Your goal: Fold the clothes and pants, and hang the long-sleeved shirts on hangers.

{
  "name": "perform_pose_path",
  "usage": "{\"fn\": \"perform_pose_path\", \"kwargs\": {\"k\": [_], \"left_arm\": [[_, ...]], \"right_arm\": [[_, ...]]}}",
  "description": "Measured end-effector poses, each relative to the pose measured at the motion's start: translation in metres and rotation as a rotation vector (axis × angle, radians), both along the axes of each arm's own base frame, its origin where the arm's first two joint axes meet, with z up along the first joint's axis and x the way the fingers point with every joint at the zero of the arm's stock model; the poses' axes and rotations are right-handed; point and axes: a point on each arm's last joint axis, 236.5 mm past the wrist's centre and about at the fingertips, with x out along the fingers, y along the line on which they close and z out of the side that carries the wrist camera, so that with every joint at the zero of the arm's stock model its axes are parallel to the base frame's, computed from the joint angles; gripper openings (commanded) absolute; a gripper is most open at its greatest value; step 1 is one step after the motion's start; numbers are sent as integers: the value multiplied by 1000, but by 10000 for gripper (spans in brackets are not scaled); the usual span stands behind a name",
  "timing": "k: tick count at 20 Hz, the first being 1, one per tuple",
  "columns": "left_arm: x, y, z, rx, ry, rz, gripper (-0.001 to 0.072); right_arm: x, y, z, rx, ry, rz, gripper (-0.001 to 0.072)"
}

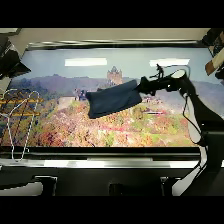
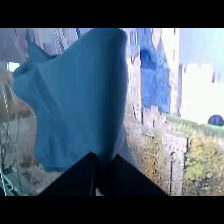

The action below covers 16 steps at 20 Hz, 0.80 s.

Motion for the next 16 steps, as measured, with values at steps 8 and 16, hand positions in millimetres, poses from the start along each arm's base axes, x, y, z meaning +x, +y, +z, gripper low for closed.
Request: {"fn": "perform_pose_path", "kwargs": {"k": [8, 16], "left_arm": [[0, 0, 0, 0, 0, 0, 20], [0, 0, 0, 0, 0, 0, 20]], "right_arm": [[29, -186, 104, -142, -140, -323, 28], [-45, -404, 137, -358, -104, -752, 28]]}}
